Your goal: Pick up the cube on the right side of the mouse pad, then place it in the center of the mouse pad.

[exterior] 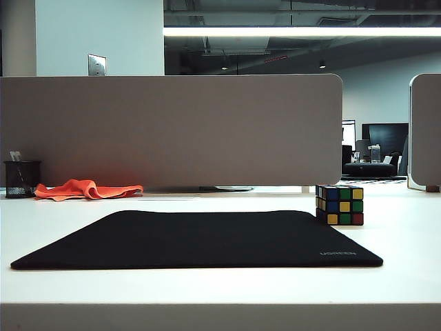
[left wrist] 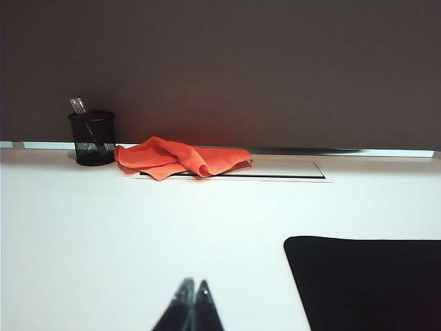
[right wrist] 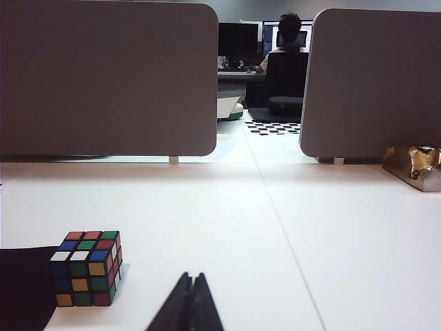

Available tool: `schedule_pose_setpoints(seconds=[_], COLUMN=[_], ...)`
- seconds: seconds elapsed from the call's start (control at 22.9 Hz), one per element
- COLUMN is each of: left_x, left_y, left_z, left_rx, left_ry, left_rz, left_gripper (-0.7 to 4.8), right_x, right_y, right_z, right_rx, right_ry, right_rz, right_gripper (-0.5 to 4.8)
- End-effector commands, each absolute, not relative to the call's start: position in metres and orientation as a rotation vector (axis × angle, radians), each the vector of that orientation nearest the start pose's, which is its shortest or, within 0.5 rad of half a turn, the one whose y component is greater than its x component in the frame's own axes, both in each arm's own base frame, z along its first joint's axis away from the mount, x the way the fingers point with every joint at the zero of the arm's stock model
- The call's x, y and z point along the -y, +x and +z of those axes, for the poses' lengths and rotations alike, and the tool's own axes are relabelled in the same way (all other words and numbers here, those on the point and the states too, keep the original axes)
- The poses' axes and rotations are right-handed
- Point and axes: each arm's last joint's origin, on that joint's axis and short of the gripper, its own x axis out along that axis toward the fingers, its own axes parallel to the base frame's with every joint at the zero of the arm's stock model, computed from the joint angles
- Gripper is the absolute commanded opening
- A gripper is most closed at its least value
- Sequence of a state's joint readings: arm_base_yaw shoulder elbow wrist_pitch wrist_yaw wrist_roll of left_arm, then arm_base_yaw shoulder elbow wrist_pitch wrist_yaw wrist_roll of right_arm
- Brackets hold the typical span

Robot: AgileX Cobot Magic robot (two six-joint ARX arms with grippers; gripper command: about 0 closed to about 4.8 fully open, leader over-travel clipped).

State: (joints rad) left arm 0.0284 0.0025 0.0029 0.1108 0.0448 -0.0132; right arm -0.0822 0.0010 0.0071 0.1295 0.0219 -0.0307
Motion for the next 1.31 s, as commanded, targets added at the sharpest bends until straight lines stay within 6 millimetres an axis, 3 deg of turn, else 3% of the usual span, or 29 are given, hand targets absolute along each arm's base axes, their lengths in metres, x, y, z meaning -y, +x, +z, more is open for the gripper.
schedule_pose_setpoints(seconds=[0.04, 0.52, 0.61, 0.7, 0.87, 1.09, 1.31], left_x=[-0.002, -0.002, -0.002, -0.001, 0.001, 0.007, 0.015], left_y=[0.097, 0.095, 0.088, 0.081, 0.076, 0.080, 0.091], left_z=[0.174, 0.184, 0.202, 0.225, 0.252, 0.288, 0.329], left_rx=[0.090, 0.108, 0.092, 0.095, 0.040, -0.106, -0.132], left_ry=[-0.008, -0.013, -0.013, -0.011, -0.012, 0.015, 0.027], left_rz=[-0.016, -0.008, 0.001, -0.020, -0.095, -0.237, -0.395], left_gripper=[-0.03, -0.05, -0.05, -0.05, -0.05, -0.05, -0.05], right_x=[0.009, 0.008, 0.007, 0.006, 0.006, 0.004, 0.001], right_y=[0.096, 0.095, 0.091, 0.086, 0.075, 0.063, 0.074], right_z=[0.179, 0.185, 0.199, 0.214, 0.239, 0.275, 0.302], right_rx=[0.152, 0.200, 0.227, 0.206, 0.201, 0.157, 0.069], right_ry=[-0.035, 0.024, 0.135, 0.172, 0.203, 0.203, 0.204], right_rz=[-0.108, -0.071, -0.056, -0.050, -0.048, -0.031, 0.053], right_gripper=[-0.01, -0.01, -0.02, -0.04, -0.05, -0.05, -0.05])
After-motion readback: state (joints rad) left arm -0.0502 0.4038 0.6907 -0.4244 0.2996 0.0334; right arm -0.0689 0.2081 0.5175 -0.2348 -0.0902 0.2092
